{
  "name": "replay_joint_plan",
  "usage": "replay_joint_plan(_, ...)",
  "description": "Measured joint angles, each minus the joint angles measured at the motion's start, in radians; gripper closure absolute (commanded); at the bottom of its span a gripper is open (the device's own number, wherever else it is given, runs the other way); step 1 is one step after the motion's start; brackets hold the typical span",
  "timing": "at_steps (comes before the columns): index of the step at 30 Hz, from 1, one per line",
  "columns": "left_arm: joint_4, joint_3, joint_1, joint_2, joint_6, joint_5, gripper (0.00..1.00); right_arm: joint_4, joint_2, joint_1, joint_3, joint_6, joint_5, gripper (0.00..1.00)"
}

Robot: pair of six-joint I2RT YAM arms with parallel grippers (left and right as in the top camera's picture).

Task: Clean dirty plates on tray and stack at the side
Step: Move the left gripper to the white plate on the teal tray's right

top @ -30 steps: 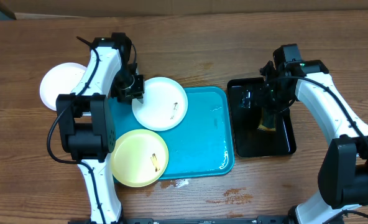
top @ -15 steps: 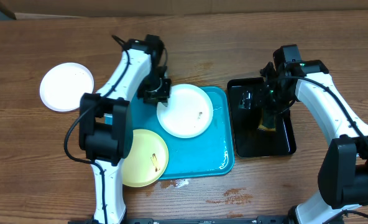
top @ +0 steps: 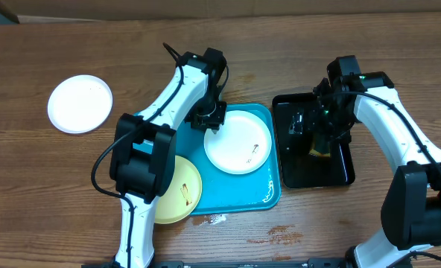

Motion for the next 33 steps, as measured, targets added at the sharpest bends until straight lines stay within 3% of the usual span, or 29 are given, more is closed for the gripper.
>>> replay_joint_plan(7, -0.010, -0.020, 0.001, 0.000, -0.046, -0.027, 0.87, -0.012, 0.000, 0.000, 0.000, 0.000, 0.014, 0.00)
replay_joint_plan(9, 0.008, -0.048, 0.001, 0.000, -0.066, -0.031, 0.96, -0.020, 0.000, 0.000, 0.000, 0.000, 0.018, 0.00)
replay_joint_plan(18, 0.022, -0.122, 0.003, -0.025, -0.109, 0.001, 0.96, -0.033, 0.000, 0.000, 0.000, 0.000, 0.025, 0.00)
replay_joint_plan(25, -0.035, -0.140, 0.003, -0.025, -0.119, 0.038, 0.88, -0.049, 0.000, 0.000, 0.000, 0.000, 0.027, 0.00)
replay_joint_plan(28, -0.047, -0.143, 0.008, -0.024, -0.118, 0.035, 0.75, -0.052, 0.000, 0.000, 0.000, 0.000, 0.027, 0.00)
replay_joint_plan(33, -0.084, -0.117, 0.030, -0.023, -0.107, 0.030, 0.66, -0.052, 0.000, 0.000, 0.000, 0.000, 0.027, 0.00)
